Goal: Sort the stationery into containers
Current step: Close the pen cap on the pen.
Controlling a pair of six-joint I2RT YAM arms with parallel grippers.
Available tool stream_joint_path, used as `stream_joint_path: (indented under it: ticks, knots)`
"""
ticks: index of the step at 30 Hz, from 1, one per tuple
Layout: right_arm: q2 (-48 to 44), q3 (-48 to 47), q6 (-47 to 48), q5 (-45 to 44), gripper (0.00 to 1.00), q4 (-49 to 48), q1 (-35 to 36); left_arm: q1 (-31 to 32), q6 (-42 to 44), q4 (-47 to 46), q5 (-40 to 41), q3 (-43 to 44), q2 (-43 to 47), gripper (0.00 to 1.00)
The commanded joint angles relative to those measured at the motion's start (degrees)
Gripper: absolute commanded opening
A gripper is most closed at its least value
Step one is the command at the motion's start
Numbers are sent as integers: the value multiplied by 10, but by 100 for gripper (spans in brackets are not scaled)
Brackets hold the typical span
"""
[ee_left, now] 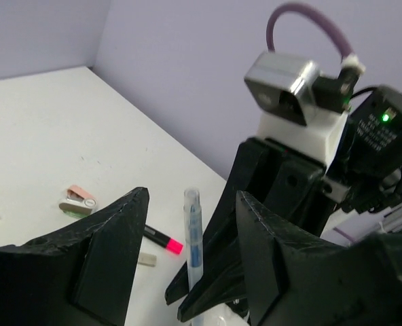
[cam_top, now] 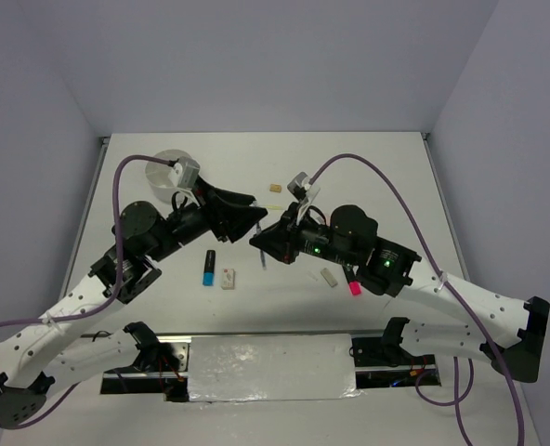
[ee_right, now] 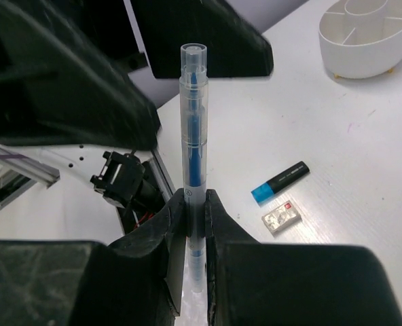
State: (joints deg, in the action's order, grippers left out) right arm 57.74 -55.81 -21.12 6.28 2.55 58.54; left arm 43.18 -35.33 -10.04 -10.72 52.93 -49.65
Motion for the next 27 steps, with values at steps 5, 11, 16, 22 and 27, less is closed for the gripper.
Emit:
stream_joint_path:
  ticks: [5, 11, 16, 22, 27]
  knots:
    - [2, -11, 6, 5, 0, -17, 4, 2, 21, -9, 25, 39, 5, 57]
    - [10, -30, 13, 2, 0, -4, 5, 2, 12, -16, 9, 21, -4, 47]
    - [21, -58, 24, -10, 0, 6, 5, 2, 7, -13, -12, 13, -12, 9]
    - [64, -183, 79, -48, 0, 44, 1, 2, 2, 1, -11, -30, -5, 0]
    - [149, -368, 120, -54, 0, 81, -8, 3, -8, 3, -20, -65, 3, 0]
